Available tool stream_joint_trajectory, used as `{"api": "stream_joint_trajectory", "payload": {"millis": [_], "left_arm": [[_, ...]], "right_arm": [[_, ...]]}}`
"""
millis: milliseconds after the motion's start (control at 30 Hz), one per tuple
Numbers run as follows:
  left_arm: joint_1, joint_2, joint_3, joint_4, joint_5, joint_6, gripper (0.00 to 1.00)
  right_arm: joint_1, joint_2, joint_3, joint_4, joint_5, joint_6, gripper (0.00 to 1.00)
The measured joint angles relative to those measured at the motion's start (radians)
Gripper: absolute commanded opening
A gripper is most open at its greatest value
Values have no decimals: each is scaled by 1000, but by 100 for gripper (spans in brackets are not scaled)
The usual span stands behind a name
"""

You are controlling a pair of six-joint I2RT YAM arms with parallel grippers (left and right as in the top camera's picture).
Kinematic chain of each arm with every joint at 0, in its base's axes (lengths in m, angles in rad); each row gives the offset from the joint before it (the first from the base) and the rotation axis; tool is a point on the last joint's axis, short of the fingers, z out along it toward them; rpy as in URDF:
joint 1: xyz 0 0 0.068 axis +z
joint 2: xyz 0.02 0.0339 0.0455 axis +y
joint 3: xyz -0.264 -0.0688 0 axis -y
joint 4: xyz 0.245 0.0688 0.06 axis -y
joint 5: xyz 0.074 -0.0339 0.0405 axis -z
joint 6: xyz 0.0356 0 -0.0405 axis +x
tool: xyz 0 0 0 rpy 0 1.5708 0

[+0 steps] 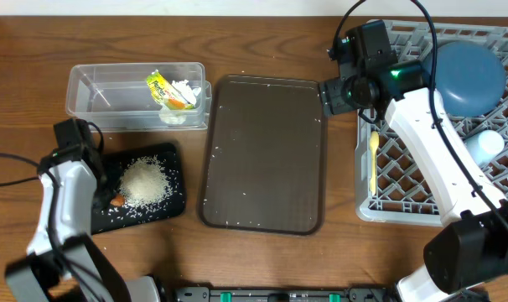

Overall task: Sort waste into correct bins and load items into the dishwasher rack
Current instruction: 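Carry the carrot with the left gripper to the black tray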

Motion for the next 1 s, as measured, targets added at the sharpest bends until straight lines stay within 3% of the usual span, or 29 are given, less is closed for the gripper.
{"api": "stream_joint_trajectory", "payload": {"millis": [233, 667, 1000], "left_arm": [[28, 140, -2, 140, 64, 22, 6], [29, 180, -1, 359, 257, 60, 8], [29, 192, -2, 446, 315, 60, 10]], "right_arm": [[0, 0, 0, -18, 0, 0, 75], [0, 0, 0, -33, 0, 0, 74], [0, 0, 0, -36, 0, 0, 73]]}}
